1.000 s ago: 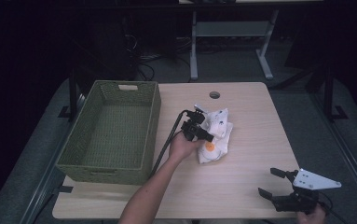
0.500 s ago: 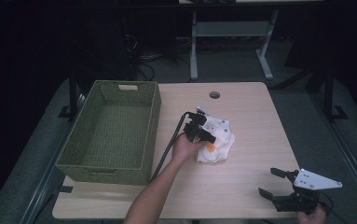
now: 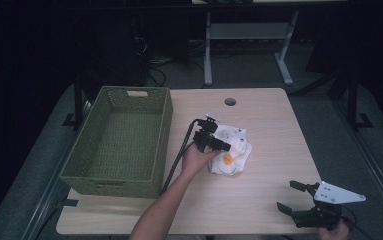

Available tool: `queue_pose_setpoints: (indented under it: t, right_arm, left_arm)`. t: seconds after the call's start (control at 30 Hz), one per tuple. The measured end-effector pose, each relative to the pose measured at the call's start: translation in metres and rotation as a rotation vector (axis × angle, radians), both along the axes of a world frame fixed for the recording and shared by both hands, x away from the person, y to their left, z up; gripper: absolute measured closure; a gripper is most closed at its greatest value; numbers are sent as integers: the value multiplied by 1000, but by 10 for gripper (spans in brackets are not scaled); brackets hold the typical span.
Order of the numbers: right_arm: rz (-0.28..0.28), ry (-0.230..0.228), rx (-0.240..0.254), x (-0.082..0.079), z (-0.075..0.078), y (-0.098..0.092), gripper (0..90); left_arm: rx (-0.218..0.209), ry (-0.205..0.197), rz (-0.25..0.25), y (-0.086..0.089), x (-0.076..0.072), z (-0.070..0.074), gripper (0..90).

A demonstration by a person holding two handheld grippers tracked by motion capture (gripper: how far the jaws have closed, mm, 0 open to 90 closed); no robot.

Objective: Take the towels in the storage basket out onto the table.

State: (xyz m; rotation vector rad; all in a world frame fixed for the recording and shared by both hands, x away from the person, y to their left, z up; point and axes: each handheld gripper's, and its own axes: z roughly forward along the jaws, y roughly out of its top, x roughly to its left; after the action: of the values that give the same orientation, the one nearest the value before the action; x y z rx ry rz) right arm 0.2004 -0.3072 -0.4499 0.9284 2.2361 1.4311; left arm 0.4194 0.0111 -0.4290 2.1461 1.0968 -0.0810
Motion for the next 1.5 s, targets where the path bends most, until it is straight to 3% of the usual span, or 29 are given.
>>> queue_pose_setpoints:
  t: [0.3,0.57,0.67,0.73,0.9,0.97,1.23,1.37,1.5]
  right_arm:
    - [2,7,-3,1,0,0,138]
    - [4,5,-13,1,-1,0,138]
    - [-2,8,-10,1,-1,1,138]
    - [-2,7,-15,2,-1,1,138]
    - [-2,15,-21,3,-1,1,138]
    - [-3,18,-22,3,-2,0,138]
    - [-14,21,-25,4,-2,-2,138]
    - [-15,20,-30,4,-2,-4,138]
    - [-21,23,-32,5,-3,-5,138]
  left_arm:
    - [-40,-20,6,5,-10,3,400]
    - [-61,-61,-22,18,-26,9,365]
    - [-60,-67,-21,20,-30,10,344]
    - [-33,-90,-32,25,-36,10,329]
    - [-42,-106,-30,31,-43,9,325]
    - [-20,-125,-44,34,-47,10,313]
    - [-30,-146,-51,40,-59,12,304]
    - [-10,-170,-61,44,-66,13,299]
    - [-20,-166,-59,46,-70,12,299]
